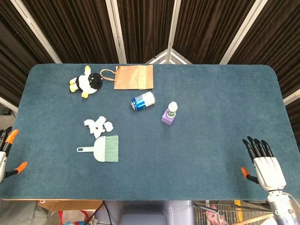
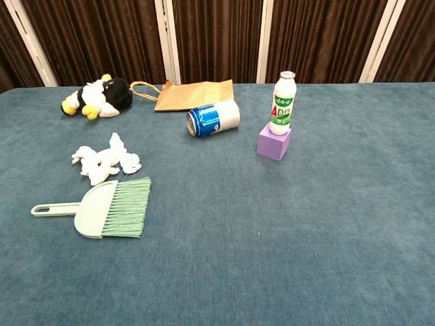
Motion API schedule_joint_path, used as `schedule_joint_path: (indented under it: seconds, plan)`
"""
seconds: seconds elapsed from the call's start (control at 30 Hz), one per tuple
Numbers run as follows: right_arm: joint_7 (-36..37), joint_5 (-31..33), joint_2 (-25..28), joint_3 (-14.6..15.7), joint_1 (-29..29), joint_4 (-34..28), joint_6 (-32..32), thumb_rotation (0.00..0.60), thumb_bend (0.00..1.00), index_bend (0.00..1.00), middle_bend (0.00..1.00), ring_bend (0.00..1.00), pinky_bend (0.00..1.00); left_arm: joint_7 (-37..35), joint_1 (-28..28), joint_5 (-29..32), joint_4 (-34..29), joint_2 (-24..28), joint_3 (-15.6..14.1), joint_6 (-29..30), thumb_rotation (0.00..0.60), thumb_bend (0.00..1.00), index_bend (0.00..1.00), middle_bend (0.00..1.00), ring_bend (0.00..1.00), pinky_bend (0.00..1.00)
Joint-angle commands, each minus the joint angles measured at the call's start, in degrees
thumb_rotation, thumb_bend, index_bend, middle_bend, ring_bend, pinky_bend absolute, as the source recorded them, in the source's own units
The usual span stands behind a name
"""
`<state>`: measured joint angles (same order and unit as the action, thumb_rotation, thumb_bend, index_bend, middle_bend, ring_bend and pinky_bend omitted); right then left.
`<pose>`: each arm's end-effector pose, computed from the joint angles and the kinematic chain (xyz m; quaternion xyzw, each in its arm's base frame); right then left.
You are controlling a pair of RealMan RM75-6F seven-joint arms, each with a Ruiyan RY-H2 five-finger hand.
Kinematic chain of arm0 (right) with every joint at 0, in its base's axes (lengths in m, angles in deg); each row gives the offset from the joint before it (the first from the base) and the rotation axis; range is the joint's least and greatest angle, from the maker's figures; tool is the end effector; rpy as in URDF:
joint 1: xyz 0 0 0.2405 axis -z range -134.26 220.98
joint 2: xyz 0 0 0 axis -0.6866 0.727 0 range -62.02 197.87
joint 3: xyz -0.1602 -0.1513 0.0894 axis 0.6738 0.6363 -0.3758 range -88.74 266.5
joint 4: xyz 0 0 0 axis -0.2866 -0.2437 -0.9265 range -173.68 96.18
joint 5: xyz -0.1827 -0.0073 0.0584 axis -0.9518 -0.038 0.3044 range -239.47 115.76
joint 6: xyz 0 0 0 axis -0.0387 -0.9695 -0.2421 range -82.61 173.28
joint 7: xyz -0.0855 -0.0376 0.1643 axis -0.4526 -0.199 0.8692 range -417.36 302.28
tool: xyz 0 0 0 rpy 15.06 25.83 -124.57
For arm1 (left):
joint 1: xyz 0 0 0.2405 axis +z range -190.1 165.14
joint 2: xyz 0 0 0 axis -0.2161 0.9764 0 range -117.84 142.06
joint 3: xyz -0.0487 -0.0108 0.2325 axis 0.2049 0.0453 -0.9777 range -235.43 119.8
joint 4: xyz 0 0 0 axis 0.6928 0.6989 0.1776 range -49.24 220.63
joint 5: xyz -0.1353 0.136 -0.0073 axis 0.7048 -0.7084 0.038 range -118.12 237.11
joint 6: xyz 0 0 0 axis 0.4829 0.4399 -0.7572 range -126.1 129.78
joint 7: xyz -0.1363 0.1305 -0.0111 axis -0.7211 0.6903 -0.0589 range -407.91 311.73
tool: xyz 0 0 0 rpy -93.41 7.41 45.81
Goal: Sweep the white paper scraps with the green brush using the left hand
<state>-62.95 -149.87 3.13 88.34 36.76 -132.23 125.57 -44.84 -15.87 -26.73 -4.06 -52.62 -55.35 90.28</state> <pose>-0.2797 -0.2218 0.1376 0.6484 -0.3844 0.3484 0.5571 -0.2954 0.2147 0.1770 -0.5960 -0.3514 -0.3708 0.6195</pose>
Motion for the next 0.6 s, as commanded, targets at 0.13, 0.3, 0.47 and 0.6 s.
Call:
schedule_joint_path:
  seconds: [0.13,0.3,0.47,0.6]
  plan:
    - [0.02,-0.08,-0.01,0.08,0.03,0.14,0.01,0.6,0.32,0.0,0.0,0.0,0.01,0.16,-0.01,0.03,-0.2,0.07,-0.03,-0.17,0.6,0.0,0.0,0.0,0.0,0.0]
    - [-0.14,-0.15,0.0,-0.11,-0.02,-0.2,0.22,0.6,0.32,0.0,0.0,0.0,0.01,0.91,-0.13,0.11,-0.63,0.09,-0.07,-0.54,0.6,0.0,0.0,0.01,0.02,0.09]
    - [-0.13,-0.15,-0.17,0.0,-0.1,-0.07,-0.08,0.6,0.32,0.0,0.0,0.0,0.01,7.0,-3.89,3.74,-4.64,-0.45,2.49,-5.81,0.6,0.08,0.07,0.57,0.63,0.68]
    - [0.2,-0.35,-0.12,-0.1,-0.15,-0.08,0.11,0.6,0.32,0.0,0.0,0.0,0.01,10.03,-6.8,9.02,-8.48,-0.81,4.07,-11.58,0.6,0.19,0.33,0.9,0.95,0.95]
